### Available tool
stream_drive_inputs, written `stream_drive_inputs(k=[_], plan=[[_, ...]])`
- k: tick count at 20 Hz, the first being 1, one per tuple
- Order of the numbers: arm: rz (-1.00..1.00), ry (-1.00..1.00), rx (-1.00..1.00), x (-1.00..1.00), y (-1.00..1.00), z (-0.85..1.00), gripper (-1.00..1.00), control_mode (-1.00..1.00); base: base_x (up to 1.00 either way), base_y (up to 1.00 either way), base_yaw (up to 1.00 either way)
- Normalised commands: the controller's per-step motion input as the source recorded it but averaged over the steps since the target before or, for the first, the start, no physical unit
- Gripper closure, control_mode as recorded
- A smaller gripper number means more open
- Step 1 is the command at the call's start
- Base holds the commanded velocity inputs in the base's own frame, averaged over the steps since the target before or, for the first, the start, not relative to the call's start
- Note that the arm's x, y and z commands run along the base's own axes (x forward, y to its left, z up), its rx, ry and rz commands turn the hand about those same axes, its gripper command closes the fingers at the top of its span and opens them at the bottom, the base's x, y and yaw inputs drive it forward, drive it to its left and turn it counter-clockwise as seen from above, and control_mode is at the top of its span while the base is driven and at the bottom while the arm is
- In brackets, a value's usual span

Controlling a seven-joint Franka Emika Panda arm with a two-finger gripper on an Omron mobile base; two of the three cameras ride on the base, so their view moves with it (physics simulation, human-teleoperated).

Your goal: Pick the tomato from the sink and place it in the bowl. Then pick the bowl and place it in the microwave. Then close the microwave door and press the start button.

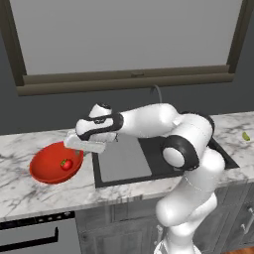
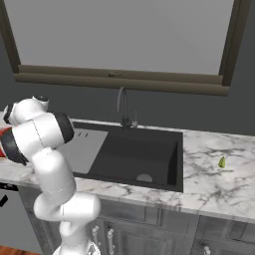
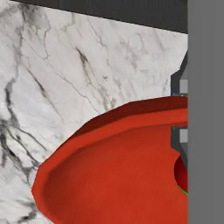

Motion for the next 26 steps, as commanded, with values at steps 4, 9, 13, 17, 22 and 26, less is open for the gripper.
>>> stream_drive_inputs(k=[4, 9, 13, 17, 22, 26], plan=[[-0.14, 0.07, 0.02, 0.0, -0.83, 1.0, 1.0, -1.0, 0.0, 0.0, 0.0], [-0.14, 0.09, 0.0, -0.01, -0.81, 1.0, 1.0, -1.0, 0.0, 0.0, 0.0], [-0.12, 0.02, -0.01, -0.14, -0.49, 1.0, 1.0, -1.0, 0.0, 0.0, 0.0], [-0.23, 0.1, -0.04, -0.21, -0.24, 1.0, 1.0, -1.0, 0.0, 0.0, 0.0], [-0.33, 0.18, 0.0, -0.35, -0.3, 1.0, 1.0, -1.0, 0.0, 0.0, 0.0], [-0.37, 0.16, -0.01, -0.36, -0.38, 1.0, 1.0, -1.0, 0.0, 0.0, 0.0]])
